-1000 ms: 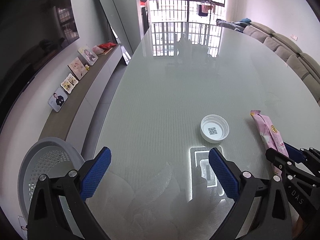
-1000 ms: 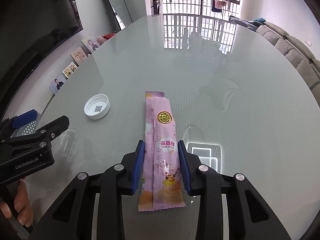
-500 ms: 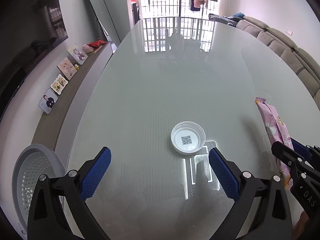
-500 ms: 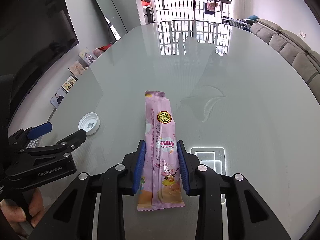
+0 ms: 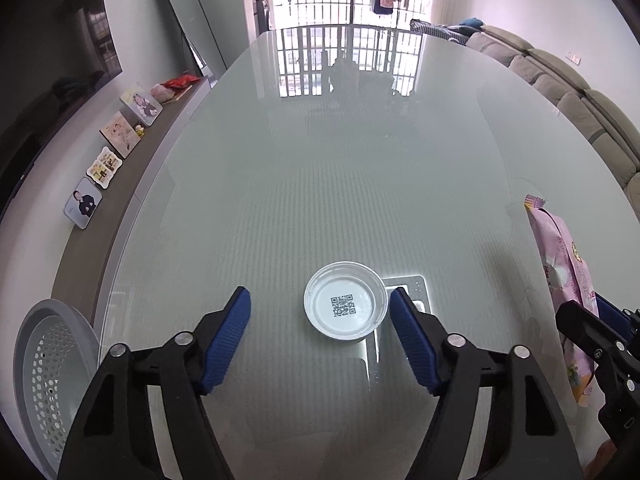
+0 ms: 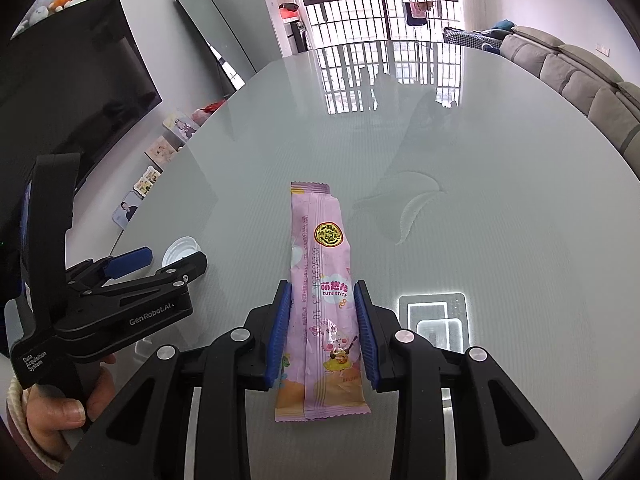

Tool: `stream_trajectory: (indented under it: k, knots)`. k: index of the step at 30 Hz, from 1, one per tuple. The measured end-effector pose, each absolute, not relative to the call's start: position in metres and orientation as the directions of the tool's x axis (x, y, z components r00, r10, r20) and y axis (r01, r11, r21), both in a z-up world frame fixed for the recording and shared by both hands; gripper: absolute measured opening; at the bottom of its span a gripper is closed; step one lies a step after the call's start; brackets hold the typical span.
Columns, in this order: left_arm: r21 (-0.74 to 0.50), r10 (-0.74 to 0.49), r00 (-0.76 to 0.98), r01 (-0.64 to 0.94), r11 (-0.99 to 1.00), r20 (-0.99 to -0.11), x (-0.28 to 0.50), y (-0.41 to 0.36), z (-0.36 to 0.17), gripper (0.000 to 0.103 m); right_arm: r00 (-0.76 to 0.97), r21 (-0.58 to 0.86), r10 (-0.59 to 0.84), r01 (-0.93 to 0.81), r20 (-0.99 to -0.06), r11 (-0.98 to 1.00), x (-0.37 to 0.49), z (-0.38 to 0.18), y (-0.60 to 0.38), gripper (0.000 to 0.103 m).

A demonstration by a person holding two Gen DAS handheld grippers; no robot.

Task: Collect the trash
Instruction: 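Grasp the pink snack wrapper with the right tool while the left tool grasps the white cap, then carry the pink wrapper and white cap over the grey basket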

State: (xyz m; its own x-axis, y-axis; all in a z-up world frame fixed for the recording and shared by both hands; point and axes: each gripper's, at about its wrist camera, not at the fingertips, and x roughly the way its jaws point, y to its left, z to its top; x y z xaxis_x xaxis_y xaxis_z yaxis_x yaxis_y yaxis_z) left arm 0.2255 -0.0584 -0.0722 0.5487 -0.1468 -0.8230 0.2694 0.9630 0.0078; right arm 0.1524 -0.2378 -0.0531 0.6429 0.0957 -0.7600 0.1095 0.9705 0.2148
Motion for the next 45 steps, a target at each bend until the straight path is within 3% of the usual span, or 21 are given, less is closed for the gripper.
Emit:
stream_trajectory:
  k: [3,4,22,45]
  knots:
    - [-0.003,-0.167,0.546,0.289,0.957,-0.821,0.221,-0.062,-0.07,0.042,0.645,0.217,0.098,0.107,-0.758,0.97,0.152,-0.052,-0.236,0.031]
    - [-0.005,-0.172,0.544,0.294,0.956,-0.821,0.219,-0.063,-0.07,0.04,0.646,0.217,0.099,0.105,-0.757,0.971,0.151,-0.051,-0.238,0.031]
    - [-0.005,-0.136,0.598,0.215,0.977,-0.79,0.162,-0.01,-0.036,0.039,0.672,0.197,0.131,0.022,-0.729,0.98,0.127,-0.031,-0.204,0.031]
    - [0.035,0.131,0.628,-0.164,0.986,-0.767,0.101,0.205,-0.026,0.04,0.554,0.178,0.414,-0.431,-0.722,0.885,0.147,-0.016,0.036,0.031]
